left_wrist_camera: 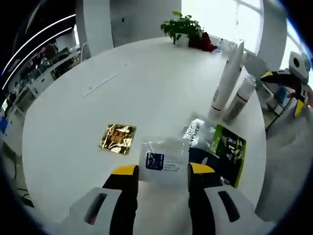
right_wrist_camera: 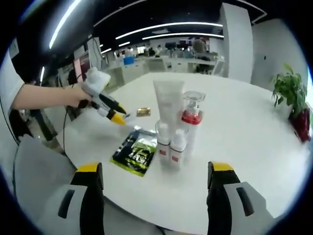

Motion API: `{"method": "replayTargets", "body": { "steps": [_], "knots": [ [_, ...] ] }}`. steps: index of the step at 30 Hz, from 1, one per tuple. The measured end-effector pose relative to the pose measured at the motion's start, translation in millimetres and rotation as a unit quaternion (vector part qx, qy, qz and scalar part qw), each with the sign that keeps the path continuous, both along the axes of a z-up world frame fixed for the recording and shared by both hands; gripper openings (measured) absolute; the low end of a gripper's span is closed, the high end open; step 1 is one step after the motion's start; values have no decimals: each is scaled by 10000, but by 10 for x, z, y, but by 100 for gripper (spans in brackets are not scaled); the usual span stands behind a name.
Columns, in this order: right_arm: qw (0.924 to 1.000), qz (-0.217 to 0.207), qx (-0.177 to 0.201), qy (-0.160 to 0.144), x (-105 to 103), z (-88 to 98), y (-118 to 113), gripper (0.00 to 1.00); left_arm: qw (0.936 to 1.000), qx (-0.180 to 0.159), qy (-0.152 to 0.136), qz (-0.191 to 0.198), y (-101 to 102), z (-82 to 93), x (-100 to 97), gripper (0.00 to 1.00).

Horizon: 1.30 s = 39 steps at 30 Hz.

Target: Arrange the skincare products in the storage area until every visible bottle or jar stands upright without overlapping.

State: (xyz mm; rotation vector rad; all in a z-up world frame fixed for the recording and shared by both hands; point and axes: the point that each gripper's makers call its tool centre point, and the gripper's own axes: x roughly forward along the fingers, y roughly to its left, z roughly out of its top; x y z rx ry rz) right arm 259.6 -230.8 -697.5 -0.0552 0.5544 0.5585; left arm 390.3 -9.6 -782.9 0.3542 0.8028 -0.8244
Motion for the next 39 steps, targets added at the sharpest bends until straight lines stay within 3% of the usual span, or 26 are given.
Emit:
{"method": "replayTargets", "body": {
  "steps": [2, 8, 10, 11, 13, 18, 27, 33, 37, 39],
  "knots": [
    [9994, -160, 295, -30, 31, 74, -12, 81, 9999, -91, -21, 92, 1, 22, -55, 41],
    [9988, -189, 402, -186, 21, 201, 42, 77, 9977, -428, -131, 509, -24, 201, -260, 41],
    [9976, -278, 558, -311, 38, 268, 97, 74, 9962, -486, -283, 662, -34, 310, -313, 41],
    [9967, -300, 686, -317, 41, 286, 135, 73, 9940, -477, -507, 839, -18, 398, -321, 41],
    [9965, -234, 730, -336, 35, 313, 228, 72, 9930, -449, -719, 828, -11, 467, -344, 41],
    [9950, 44, 951, -298, 30, 323, 500, 69, 9895, -684, -922, 873, -168, 675, -614, 41],
    [9896, 302, 1392, -208, -31, 348, 803, 60, 9863, -921, -1074, 845, -253, 874, -990, 40],
    [9788, 531, 1979, -52, -123, 421, 1008, 45, 9841, -870, -1316, 813, -325, 997, -1240, 40],
    [9663, 703, 2477, 41, -167, 514, 1174, 27, 9830, -893, -1393, 798, -373, 1051, -1345, 41],
    [9659, 701, 2493, 78, -166, 496, 1218, 26, 9817, -977, -1407, 831, -391, 1085, -1375, 41]
  ]
}}
